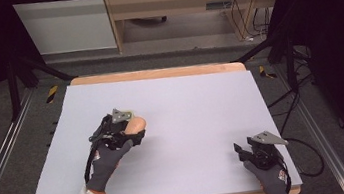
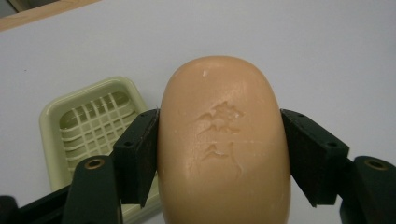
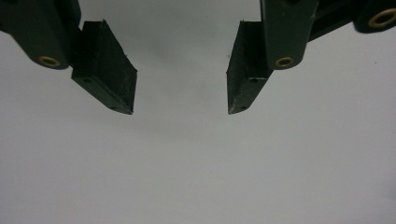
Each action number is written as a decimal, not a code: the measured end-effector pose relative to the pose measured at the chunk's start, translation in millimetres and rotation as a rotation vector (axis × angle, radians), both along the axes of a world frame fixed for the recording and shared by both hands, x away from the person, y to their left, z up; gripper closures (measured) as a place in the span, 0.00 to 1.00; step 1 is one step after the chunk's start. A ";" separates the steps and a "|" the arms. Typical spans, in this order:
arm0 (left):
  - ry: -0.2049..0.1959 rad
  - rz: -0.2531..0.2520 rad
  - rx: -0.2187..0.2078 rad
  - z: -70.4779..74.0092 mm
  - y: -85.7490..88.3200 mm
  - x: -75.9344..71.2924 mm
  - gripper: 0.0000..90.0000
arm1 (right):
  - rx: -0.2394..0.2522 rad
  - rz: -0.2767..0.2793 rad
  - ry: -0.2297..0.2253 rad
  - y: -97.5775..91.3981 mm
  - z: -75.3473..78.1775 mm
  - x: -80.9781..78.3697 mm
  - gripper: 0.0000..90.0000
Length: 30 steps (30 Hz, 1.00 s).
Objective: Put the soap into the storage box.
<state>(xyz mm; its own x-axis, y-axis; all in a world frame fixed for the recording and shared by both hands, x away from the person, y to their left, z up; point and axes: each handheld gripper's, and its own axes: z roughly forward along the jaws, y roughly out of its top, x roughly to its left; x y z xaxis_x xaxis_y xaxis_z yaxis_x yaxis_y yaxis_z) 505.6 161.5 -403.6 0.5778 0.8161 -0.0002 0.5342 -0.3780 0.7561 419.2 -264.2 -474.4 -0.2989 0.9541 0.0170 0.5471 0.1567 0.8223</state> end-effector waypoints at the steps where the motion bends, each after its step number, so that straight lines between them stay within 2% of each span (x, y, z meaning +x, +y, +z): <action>1: -0.004 0.007 -0.004 0.5 1.6 1.1 0.35 | 0.000 0.000 0.000 0.0 0.0 0.0 0.48; 9: -0.003 0.042 -0.011 0.9 10.8 8.7 0.35 | 0.001 -0.002 0.002 0.4 0.0 0.2 0.48; 30: 0.019 0.120 -0.012 -9.3 28.9 34.4 0.35 | -0.005 0.001 0.000 0.7 -0.4 1.1 0.48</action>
